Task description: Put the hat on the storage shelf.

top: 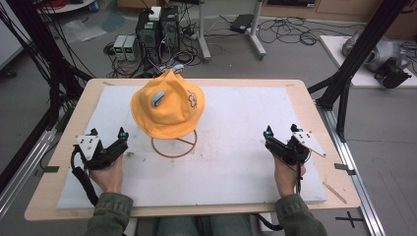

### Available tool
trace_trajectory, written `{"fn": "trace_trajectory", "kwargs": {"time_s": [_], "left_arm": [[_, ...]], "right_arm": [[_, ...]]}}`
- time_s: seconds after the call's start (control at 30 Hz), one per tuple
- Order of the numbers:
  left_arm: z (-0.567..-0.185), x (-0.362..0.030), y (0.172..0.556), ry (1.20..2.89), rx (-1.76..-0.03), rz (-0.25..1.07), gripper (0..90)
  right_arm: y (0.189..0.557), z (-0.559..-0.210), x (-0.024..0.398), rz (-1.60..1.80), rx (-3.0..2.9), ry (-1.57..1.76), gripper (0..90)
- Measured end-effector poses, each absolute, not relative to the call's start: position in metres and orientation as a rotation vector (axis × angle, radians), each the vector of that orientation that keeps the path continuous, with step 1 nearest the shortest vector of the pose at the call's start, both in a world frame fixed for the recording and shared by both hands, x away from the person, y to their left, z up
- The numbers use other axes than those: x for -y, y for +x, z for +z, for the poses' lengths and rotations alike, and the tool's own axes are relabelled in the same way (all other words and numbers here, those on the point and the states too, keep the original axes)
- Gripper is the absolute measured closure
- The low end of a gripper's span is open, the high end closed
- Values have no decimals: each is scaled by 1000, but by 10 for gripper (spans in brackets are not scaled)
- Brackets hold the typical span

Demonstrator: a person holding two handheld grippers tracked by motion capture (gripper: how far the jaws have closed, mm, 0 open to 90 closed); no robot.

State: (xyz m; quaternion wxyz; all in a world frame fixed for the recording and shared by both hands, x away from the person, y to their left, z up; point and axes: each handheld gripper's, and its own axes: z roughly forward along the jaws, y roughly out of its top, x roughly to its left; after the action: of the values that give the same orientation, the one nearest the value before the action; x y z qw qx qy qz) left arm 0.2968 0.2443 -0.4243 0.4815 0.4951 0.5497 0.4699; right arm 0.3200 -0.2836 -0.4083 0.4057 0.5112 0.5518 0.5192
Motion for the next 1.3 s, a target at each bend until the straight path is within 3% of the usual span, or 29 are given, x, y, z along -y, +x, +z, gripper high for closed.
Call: {"fn": "trace_trajectory", "kwargs": {"time_s": [1.3], "left_arm": [[-425,-243,298,1216,-1340,1139,138]], "right_arm": [[323,-413,285,1315,-1412,1323,115]]}}
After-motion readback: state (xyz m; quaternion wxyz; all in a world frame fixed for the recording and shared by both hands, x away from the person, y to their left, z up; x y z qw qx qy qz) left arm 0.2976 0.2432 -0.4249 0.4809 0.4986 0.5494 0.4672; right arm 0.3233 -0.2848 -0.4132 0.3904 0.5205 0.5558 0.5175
